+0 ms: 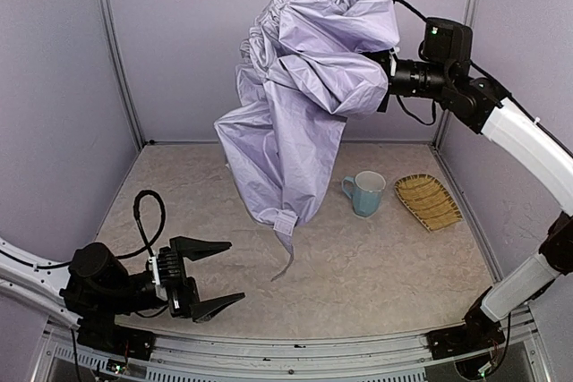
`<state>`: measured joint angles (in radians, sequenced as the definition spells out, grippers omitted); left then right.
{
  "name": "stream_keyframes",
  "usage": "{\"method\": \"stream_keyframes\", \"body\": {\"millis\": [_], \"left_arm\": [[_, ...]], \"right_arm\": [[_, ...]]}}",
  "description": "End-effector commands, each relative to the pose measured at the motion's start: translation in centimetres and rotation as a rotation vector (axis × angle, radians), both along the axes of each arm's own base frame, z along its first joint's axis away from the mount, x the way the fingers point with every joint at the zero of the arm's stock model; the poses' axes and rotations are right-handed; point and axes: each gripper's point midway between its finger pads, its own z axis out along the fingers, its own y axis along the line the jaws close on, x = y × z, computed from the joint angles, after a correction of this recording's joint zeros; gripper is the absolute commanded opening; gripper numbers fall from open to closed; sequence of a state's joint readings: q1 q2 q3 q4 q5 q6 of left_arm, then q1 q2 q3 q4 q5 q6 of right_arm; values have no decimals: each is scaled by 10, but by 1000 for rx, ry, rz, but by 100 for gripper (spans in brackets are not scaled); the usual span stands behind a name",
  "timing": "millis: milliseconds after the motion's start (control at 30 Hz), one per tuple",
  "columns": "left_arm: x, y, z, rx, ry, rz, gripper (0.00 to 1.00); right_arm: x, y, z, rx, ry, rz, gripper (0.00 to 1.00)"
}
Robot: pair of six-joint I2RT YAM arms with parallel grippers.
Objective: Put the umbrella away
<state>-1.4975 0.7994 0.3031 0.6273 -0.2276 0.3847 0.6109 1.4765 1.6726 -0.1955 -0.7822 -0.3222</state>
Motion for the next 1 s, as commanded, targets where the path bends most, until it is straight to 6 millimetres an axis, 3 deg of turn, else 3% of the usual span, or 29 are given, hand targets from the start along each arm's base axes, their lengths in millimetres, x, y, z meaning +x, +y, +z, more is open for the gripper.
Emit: {"method": "stream_keyframes", "body": {"millis": [0,100,267,433,600,733,833,900,967], "left_arm": [[-22,7,0,-21,53,-183,79],[-8,7,-4,-58,96,-151,77],[12,-17,-14,-41,105,-126,77],[56,-32,-13,-46,125,-12,78],[55,-56,-23,37,81,-69,81],[56,-69,-40,76,117,-135,77],[46,-79,-48,94,125,-215,68],[41,-83,-49,98,128,-251,53],[37,-85,-46,91,134,-281,49]], "right_arm": [[-14,-1,16,9,-60,77,0],[-11,1,17,14,-42,79,0],[-12,2,21,28,-29,94,0],[-18,1,25,33,-19,119,0],[-19,2,22,29,-4,125,0],[-19,2,19,25,3,128,0],[-18,2,18,24,0,117,0],[-18,1,17,20,-1,111,0],[-18,0,16,17,-2,106,0]]}}
